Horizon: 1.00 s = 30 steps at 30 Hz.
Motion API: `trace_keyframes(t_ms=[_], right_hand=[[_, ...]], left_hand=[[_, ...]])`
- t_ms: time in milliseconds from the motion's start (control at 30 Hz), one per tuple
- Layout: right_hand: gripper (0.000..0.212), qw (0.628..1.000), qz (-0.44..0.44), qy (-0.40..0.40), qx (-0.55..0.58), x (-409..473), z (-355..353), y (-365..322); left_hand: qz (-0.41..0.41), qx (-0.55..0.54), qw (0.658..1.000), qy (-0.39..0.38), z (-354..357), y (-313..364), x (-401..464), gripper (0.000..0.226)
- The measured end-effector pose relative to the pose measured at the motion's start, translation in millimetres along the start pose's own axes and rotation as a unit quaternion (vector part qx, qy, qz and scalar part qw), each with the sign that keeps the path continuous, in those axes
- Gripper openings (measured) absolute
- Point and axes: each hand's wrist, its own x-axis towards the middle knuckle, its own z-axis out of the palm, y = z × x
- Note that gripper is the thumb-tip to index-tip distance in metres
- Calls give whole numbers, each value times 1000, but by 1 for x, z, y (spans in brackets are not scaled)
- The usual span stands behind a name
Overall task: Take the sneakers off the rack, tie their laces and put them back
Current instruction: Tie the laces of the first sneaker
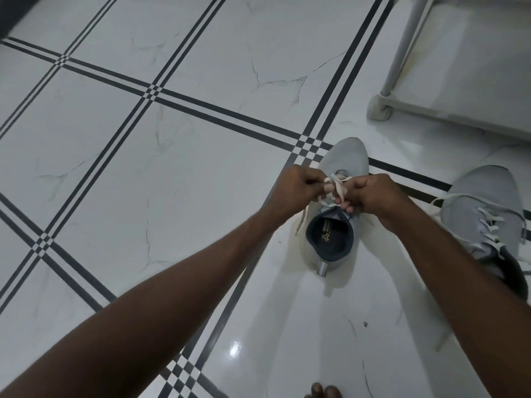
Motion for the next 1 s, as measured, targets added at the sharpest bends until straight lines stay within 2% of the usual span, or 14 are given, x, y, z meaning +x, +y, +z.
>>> trace_keyframes(t_ms=[67, 167, 200, 300, 433, 467, 533, 567, 633, 700, 833, 1000], right_hand=[[5, 989, -41, 90, -110, 1, -6, 8], [20, 923, -59, 199, -325, 2, -21, 24], [25, 910, -52, 217, -350, 1, -22, 31], [27, 906, -45, 247, -342, 2, -16, 43], [10, 892, -80, 234, -378, -7, -17, 37], [15, 887, -92, 245, -381, -10, -17, 35], [25, 888, -121, 254, -364, -15, -9, 31], [28, 895, -135, 243, -349, -18, -3, 28], [32, 907, -153, 199, -338, -24, 10, 28], [31, 902, -168, 172, -357, -26, 17, 32], [10, 881, -210, 178, -385, -20, 15, 35], [18, 853, -266, 162, -418, -12, 12, 31]], left_hand=[[-51, -78, 996, -17, -14, -12, -5, 14], [-119, -139, 983, -28, -35, -45, -22, 18], [-139, -147, 979, -36, -37, -52, -28, 20], [-189, -172, 966, -42, -33, -57, -30, 19], [-207, -183, 960, -33, -36, -49, -22, 18], [-198, -142, 970, -9, -35, -46, -19, 23], [-135, 23, 990, 37, -29, -33, -15, 38], [-88, 100, 990, 38, -25, -25, -14, 43], [-17, 185, 982, -22, -17, -9, -10, 42], [-8, 237, 969, -65, -3, -3, -9, 31], [-25, 240, 970, -40, 4, -3, -7, 17], [23, 291, 954, -63, 1, 3, -2, 13]])
